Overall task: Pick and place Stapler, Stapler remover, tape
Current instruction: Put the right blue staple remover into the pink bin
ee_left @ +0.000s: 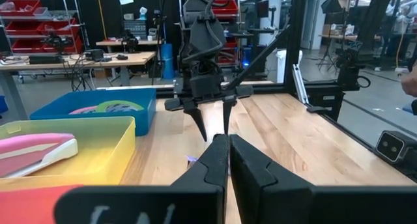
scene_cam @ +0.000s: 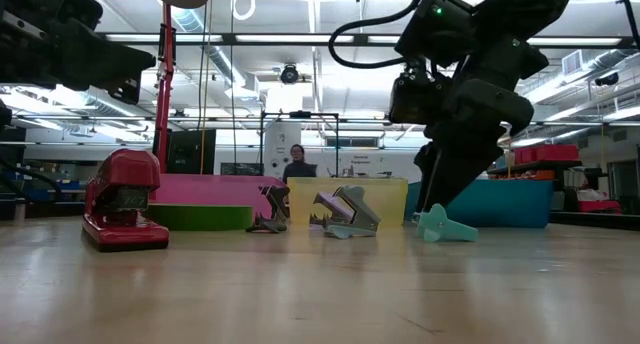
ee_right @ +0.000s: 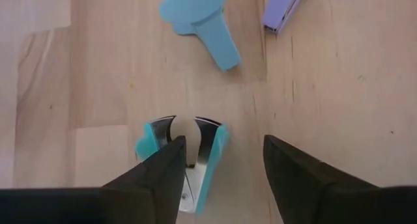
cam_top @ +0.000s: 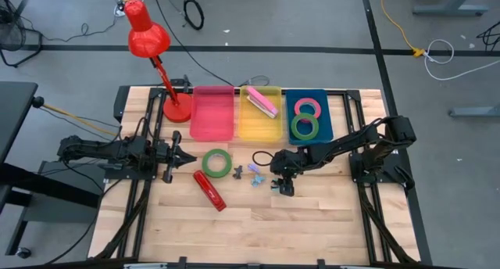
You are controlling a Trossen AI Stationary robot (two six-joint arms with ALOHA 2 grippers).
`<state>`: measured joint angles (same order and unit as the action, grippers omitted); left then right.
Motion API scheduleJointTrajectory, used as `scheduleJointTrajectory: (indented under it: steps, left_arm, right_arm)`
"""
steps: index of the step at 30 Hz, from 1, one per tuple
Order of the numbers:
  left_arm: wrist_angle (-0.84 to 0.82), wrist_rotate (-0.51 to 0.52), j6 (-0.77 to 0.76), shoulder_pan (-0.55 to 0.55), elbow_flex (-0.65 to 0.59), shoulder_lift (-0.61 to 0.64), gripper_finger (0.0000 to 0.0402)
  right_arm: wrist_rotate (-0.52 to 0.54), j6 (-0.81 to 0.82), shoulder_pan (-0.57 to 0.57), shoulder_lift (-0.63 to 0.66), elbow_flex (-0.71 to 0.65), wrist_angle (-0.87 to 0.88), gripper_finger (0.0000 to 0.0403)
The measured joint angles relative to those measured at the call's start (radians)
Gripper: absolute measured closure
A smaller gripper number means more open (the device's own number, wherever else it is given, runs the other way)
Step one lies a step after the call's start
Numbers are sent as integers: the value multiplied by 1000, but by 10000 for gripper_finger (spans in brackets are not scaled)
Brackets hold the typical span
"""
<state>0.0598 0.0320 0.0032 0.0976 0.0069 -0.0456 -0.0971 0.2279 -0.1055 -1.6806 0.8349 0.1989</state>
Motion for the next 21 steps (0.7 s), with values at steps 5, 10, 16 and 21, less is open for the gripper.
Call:
scheduleJointTrajectory:
  steps: [5,10,16,21]
  left_arm:
    - [2,0,0,0,0,0,381]
    - [2,0,0,0,0,0,381]
    - [2,0,0,0,0,0,381]
    - [2,0,0,0,0,0,381]
  right_arm:
    - [0,0,0,0,0,2,228]
    - [1,0,0,0,0,3,261]
    - [2,0,0,0,0,4,302]
    - [2,-1,0,0,0,4,335]
